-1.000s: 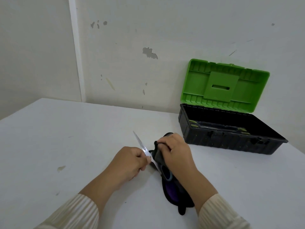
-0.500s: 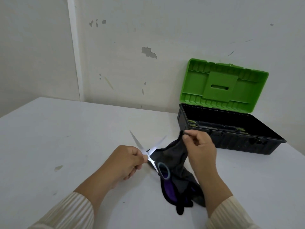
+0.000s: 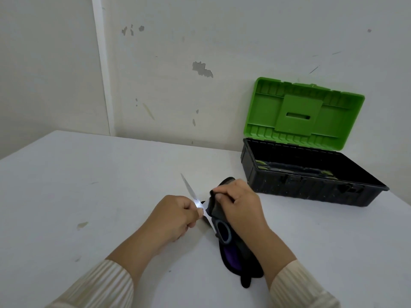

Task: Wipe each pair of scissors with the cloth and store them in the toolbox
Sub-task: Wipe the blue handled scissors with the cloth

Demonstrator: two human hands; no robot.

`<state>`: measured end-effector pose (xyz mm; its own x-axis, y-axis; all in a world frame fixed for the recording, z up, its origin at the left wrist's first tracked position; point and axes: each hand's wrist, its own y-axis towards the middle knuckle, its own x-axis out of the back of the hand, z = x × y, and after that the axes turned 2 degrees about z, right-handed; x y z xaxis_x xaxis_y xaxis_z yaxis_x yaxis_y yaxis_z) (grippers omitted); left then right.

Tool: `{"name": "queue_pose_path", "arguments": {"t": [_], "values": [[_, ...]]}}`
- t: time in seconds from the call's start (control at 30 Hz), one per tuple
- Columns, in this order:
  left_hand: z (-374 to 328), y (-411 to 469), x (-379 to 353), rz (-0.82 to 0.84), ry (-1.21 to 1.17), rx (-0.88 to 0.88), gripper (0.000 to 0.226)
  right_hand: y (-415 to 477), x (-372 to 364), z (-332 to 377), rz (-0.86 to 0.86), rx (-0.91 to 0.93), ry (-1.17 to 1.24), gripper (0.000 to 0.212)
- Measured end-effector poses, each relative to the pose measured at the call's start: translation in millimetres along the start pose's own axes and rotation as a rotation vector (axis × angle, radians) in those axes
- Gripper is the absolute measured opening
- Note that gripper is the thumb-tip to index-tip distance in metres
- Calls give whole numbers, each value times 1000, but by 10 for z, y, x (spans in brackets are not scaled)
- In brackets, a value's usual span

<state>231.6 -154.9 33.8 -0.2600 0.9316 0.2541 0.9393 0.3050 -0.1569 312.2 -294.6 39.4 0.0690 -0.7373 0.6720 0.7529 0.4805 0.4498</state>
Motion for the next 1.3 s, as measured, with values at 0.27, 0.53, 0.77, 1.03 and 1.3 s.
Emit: {"name": "queue_pose_path", "arguments": {"t": [0.27,0.53,0.77,1.03,1.3], "values": [[-27,-32,37,39,13,-9,28,40,44,-97,-135,-82,-4,18],[-50,-18,94,-19,-172,12,22,-24,233,-10,343,-78,48,11],[-43,40,203,17,-610,188,14,-22,192,-10,350,-165,111,18],[-6,46,-124,73,-787,118,22,-49,101,37,301,-88,81,20],[-7,42,-88,-62,-550,86,18,83,399,-263,-160,-239,255,21]]}}
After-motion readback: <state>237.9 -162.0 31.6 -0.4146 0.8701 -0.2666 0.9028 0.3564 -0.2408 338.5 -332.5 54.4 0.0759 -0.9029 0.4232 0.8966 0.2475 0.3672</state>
